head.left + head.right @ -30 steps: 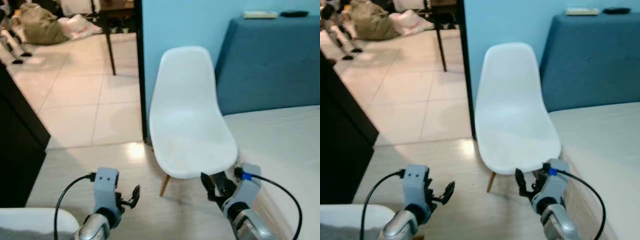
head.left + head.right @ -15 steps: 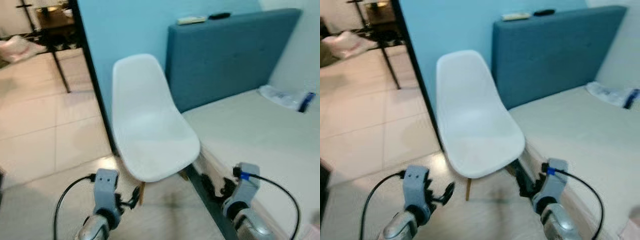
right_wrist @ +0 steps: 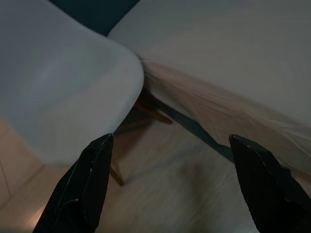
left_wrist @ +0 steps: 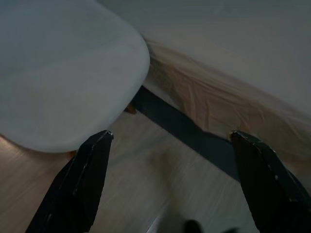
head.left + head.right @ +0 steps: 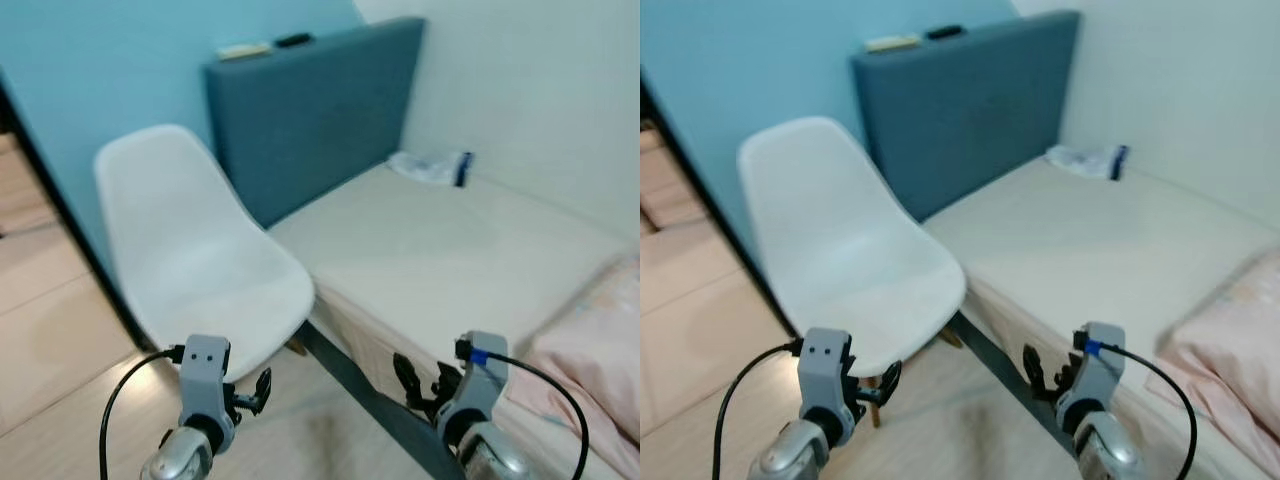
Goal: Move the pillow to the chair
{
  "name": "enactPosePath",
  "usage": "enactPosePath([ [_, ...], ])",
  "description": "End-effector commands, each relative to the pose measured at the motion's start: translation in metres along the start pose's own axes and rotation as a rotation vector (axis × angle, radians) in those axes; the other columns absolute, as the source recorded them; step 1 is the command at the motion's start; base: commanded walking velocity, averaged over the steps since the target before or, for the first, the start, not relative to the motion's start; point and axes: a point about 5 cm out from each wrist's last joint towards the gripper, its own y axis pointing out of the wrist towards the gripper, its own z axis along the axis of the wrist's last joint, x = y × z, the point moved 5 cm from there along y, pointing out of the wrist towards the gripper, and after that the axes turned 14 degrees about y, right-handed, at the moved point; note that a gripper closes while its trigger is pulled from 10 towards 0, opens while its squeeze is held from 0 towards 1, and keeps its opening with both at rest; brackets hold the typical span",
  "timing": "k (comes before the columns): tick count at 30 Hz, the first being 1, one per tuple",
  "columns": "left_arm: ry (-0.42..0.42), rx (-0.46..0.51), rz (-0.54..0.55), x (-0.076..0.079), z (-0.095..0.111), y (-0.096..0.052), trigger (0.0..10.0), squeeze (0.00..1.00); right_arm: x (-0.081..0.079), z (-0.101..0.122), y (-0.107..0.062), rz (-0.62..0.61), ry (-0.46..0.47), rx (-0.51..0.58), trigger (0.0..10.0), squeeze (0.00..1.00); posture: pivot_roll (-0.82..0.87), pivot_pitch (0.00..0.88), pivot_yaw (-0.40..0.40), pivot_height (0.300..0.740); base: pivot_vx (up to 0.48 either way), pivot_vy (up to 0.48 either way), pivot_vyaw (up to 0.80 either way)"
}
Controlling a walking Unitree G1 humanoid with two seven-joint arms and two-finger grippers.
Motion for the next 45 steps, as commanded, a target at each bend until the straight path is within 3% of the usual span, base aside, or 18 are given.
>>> enactPosePath([
  [1,0.006,-0.023,0.003,-0.001,-0.006,-0.001,10.0,0.0,0.0,0.0,0.0,-0.003,0.001,0.001,10.0,0.0,-0.03,0.074,0.028,0.74,0.0,0.0,-0.77],
  [45,0.005,-0.002,0.025,-0.002,0.004,0.0,10.0,0.0,0.001,0.009,0.001,-0.015,-0.001,0.018,10.0,0.0,-0.03,0.126,0.03,0.74,0.0,0.0,-0.77],
])
